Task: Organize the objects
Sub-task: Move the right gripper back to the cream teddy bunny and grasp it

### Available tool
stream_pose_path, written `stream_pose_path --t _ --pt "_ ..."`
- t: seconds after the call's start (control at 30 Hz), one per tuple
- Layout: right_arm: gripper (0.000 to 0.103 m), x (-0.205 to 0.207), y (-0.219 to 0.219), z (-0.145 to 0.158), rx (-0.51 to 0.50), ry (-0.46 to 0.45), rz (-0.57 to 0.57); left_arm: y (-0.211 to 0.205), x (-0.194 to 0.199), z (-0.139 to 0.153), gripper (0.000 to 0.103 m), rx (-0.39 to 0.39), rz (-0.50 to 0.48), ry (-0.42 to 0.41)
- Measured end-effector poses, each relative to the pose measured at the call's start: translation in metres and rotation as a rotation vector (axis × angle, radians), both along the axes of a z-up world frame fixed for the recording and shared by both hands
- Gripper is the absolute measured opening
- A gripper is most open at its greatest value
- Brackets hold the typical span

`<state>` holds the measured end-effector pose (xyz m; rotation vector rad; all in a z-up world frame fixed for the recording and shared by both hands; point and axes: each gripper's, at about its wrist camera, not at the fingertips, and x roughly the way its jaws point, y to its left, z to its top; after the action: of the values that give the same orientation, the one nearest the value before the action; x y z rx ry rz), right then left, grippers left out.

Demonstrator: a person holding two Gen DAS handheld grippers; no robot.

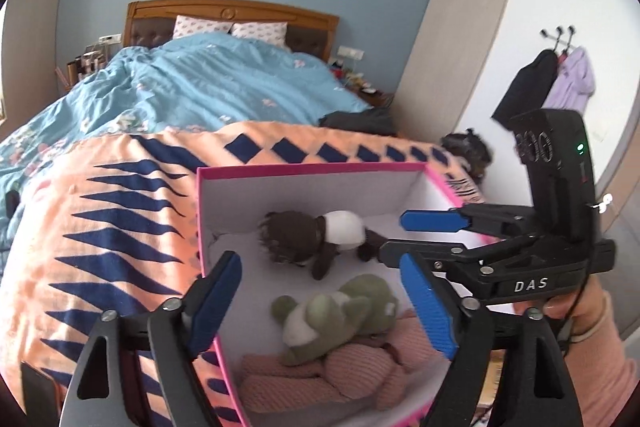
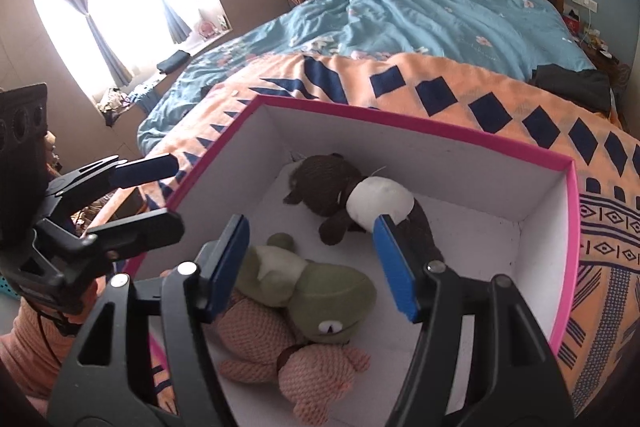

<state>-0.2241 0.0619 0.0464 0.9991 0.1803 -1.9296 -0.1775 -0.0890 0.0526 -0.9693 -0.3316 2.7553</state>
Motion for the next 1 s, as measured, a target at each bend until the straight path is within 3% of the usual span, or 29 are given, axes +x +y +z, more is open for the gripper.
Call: stream_pose_path --t 0.1,0.23,0.5,0.83,1.0 --pt "0.066 0.013 0.009 0.007 -0.037 0.005 0.014 0.004 0.018 0.006 0.090 0.028 -0.014 0.035" --pt "0.067 0.033 0.024 0.018 -0.091 0.013 0.038 0.011 0.041 0.012 0.103 0.029 -0.017 0.094" --pt "0.070 0.083 0.062 0.030 -0.196 0.018 0.078 0.026 0.086 0.019 0.103 0.043 -0.032 0.180" --pt "0.073 0.138 0.115 0.034 -0.289 0.012 0.085 0.072 0.130 0.000 0.103 -0.039 -0.135 0.170" --pt "0.073 0.154 0.145 0.018 -0.271 0.004 0.024 0.100 0.143 -0.017 0.103 -0.041 -0.230 0.133"
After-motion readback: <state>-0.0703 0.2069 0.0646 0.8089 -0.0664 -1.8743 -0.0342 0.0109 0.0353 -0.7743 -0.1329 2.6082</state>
